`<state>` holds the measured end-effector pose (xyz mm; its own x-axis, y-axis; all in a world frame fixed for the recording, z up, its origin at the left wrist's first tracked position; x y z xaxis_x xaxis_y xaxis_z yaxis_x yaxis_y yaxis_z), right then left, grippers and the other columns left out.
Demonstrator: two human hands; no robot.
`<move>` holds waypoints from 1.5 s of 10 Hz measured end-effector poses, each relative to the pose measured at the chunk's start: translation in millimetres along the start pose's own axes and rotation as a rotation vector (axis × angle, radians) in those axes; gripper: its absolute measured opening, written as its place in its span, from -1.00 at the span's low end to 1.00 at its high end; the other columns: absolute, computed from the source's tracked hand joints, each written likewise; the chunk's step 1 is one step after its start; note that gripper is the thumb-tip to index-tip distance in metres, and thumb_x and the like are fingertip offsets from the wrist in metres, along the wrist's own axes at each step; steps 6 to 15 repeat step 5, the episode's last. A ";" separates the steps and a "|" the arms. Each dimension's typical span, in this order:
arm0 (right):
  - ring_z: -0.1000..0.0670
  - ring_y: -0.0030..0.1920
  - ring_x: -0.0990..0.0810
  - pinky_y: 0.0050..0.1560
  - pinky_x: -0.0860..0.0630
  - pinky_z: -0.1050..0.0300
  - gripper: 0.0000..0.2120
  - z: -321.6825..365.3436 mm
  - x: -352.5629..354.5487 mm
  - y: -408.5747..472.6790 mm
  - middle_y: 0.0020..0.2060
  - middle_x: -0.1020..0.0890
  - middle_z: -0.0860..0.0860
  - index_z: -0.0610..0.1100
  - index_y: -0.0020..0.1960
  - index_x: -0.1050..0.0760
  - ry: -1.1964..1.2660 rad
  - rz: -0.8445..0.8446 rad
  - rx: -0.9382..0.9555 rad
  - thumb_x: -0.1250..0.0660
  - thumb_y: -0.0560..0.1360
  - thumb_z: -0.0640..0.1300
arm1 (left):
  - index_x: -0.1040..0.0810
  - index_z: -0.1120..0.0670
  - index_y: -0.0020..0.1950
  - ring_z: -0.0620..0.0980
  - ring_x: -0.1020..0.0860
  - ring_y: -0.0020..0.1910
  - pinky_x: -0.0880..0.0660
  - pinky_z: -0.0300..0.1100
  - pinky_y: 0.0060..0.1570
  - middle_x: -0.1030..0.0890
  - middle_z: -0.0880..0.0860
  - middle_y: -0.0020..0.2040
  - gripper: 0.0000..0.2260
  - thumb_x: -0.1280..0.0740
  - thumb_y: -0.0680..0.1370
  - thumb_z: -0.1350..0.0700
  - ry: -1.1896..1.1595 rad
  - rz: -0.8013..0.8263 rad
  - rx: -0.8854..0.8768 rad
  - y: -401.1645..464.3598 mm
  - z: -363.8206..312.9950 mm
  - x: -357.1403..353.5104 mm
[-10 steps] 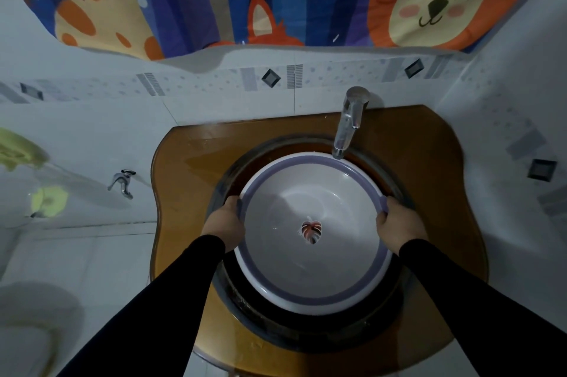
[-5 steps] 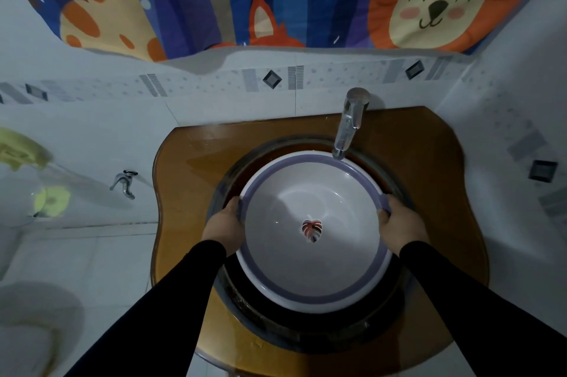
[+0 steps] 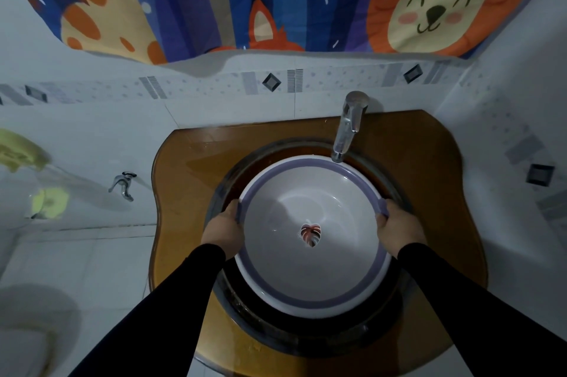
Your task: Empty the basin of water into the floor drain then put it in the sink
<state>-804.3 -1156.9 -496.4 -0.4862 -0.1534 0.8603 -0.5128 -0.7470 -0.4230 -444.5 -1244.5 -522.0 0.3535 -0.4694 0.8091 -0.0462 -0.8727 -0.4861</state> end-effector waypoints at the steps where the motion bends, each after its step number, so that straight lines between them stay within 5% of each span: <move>1: -0.19 0.13 -0.57 0.05 -0.53 0.02 -0.62 -1.3 -0.5 0.2 0.13 -0.60 -0.11 -0.01 0.43 -0.25 0.000 0.019 -0.017 -0.06 0.63 -0.02 | 0.01 -0.03 0.58 -0.04 -0.46 -0.39 -0.28 -0.21 -0.51 -0.53 0.02 -0.09 -0.48 -0.11 0.65 0.13 0.001 0.007 0.019 -0.9 0.2 0.1; 3: -0.18 0.07 -0.59 -0.07 -0.51 0.06 -0.61 1.2 1.0 -0.1 0.10 -0.60 -0.13 -0.05 0.42 -0.27 -0.003 0.024 -0.016 -0.08 0.62 0.01 | 0.11 0.02 0.59 -0.03 -0.35 -0.50 -0.22 -0.22 -0.57 -0.49 0.04 -0.32 -0.45 -0.08 0.66 0.13 0.037 0.048 0.000 -6.3 -3.2 2.1; 4: -0.12 -0.15 -0.55 -0.19 -0.44 0.12 -0.64 3.9 7.5 -1.7 -0.11 -0.59 -0.12 -0.14 0.28 -0.40 -0.040 0.003 -0.034 -0.07 0.61 0.04 | -0.08 0.06 0.54 -0.01 -0.35 -0.50 -0.23 -0.19 -0.54 -0.47 0.06 -0.35 -0.55 -0.09 0.66 0.13 0.117 0.033 -0.057 -9.2 -9.9 7.8; 5: -0.10 -0.27 -0.48 -0.21 -0.43 0.10 -0.63 8.9 35.7 -3.4 -0.35 -0.46 -0.05 -0.19 0.08 -0.49 -0.066 -0.089 -0.043 -0.06 0.61 0.05 | -0.41 0.08 0.10 0.02 -0.39 -0.40 -0.36 -0.10 -0.40 -0.50 0.12 -0.20 -0.82 -0.07 0.66 0.04 0.144 -0.123 -0.124 -13.2 -17.9 35.6; 15: -0.10 -0.27 -0.48 -0.21 -0.43 0.10 -0.63 8.9 35.7 -3.4 -0.35 -0.46 -0.05 -0.19 0.08 -0.49 -0.066 -0.089 -0.043 -0.06 0.61 0.05 | -0.41 0.08 0.10 0.02 -0.39 -0.40 -0.36 -0.10 -0.40 -0.50 0.12 -0.20 -0.82 -0.07 0.66 0.04 0.144 -0.123 -0.124 -13.2 -17.9 35.6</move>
Point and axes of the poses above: each hand's wrist, its own y-axis towards the middle knuckle, its own x-axis out of the back of the hand, z = x × y, the point moved 10 cm from there along y, towards the middle knuckle
